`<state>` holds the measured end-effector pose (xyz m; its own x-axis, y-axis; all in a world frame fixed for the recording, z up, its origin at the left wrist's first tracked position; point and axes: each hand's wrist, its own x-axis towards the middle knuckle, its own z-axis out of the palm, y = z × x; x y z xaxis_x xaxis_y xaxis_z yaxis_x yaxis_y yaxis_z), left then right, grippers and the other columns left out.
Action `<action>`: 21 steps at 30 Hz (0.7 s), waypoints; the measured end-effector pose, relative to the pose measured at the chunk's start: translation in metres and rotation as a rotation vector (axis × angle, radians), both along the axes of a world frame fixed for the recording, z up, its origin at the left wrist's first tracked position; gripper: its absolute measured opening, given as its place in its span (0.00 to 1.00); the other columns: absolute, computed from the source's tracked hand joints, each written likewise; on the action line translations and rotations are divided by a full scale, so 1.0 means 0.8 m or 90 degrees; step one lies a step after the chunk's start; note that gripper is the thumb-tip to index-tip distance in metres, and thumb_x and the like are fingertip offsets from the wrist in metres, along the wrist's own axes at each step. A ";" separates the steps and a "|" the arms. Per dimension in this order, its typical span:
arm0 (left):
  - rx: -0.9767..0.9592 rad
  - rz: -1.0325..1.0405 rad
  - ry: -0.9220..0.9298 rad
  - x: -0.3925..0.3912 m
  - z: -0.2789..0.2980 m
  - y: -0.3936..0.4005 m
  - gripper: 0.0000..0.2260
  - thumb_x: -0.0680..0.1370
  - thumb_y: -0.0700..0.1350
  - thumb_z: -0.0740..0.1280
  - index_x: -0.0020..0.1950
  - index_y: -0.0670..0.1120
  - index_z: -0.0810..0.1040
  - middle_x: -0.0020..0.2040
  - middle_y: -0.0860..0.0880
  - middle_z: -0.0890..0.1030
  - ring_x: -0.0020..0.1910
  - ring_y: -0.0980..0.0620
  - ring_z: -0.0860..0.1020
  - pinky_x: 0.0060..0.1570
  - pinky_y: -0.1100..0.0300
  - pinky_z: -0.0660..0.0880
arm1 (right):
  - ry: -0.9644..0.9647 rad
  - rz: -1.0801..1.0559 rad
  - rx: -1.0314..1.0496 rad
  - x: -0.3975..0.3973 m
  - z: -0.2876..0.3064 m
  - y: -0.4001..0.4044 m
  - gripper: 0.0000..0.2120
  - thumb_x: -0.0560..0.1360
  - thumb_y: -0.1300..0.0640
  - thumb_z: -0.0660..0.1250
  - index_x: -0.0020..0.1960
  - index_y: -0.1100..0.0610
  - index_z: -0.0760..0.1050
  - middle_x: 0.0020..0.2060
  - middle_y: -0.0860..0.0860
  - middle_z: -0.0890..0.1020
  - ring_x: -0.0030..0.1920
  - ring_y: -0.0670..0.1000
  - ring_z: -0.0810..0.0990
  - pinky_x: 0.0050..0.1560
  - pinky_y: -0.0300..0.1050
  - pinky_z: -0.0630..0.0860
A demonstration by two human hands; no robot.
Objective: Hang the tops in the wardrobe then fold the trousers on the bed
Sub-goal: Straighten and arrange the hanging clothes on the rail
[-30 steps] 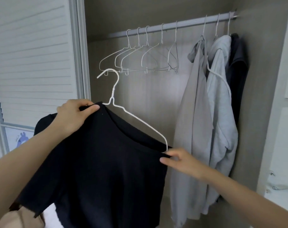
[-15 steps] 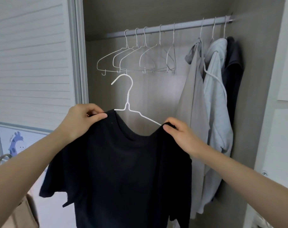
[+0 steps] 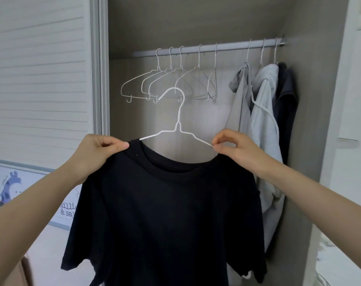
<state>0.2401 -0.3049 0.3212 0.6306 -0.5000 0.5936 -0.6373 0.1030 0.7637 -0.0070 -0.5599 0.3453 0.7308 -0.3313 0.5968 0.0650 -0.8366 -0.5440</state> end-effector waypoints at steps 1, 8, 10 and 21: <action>-0.007 -0.019 0.019 0.001 0.001 0.000 0.04 0.74 0.48 0.73 0.42 0.49 0.87 0.42 0.48 0.86 0.41 0.53 0.84 0.42 0.61 0.78 | -0.001 -0.008 0.003 -0.003 0.002 0.000 0.03 0.76 0.51 0.67 0.50 0.48 0.77 0.47 0.43 0.82 0.50 0.36 0.78 0.53 0.35 0.67; 0.050 -0.068 0.036 0.014 0.001 -0.009 0.05 0.74 0.49 0.73 0.43 0.49 0.87 0.43 0.48 0.86 0.41 0.54 0.84 0.40 0.63 0.78 | 0.105 -0.021 0.157 -0.017 0.012 0.009 0.16 0.77 0.47 0.65 0.35 0.51 0.83 0.33 0.45 0.83 0.35 0.40 0.80 0.46 0.37 0.74; 0.084 -0.015 -0.025 0.022 -0.001 -0.017 0.05 0.76 0.49 0.72 0.42 0.53 0.86 0.41 0.52 0.86 0.41 0.57 0.84 0.41 0.66 0.76 | 0.124 -0.016 0.236 -0.027 0.018 0.014 0.15 0.77 0.48 0.66 0.36 0.52 0.84 0.32 0.46 0.82 0.34 0.43 0.81 0.40 0.36 0.77; 0.230 -0.228 -0.108 -0.058 -0.019 -0.125 0.19 0.77 0.42 0.70 0.67 0.55 0.73 0.62 0.54 0.77 0.54 0.59 0.79 0.52 0.71 0.74 | 0.070 -0.048 0.601 -0.061 0.099 0.077 0.12 0.79 0.62 0.60 0.58 0.62 0.78 0.42 0.55 0.82 0.38 0.52 0.82 0.35 0.43 0.81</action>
<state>0.1937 -0.4051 0.3058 0.2926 -0.8578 0.4225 -0.7286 0.0862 0.6795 -0.0555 -0.4987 0.4247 0.7240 -0.6896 -0.0123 -0.0633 -0.0486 -0.9968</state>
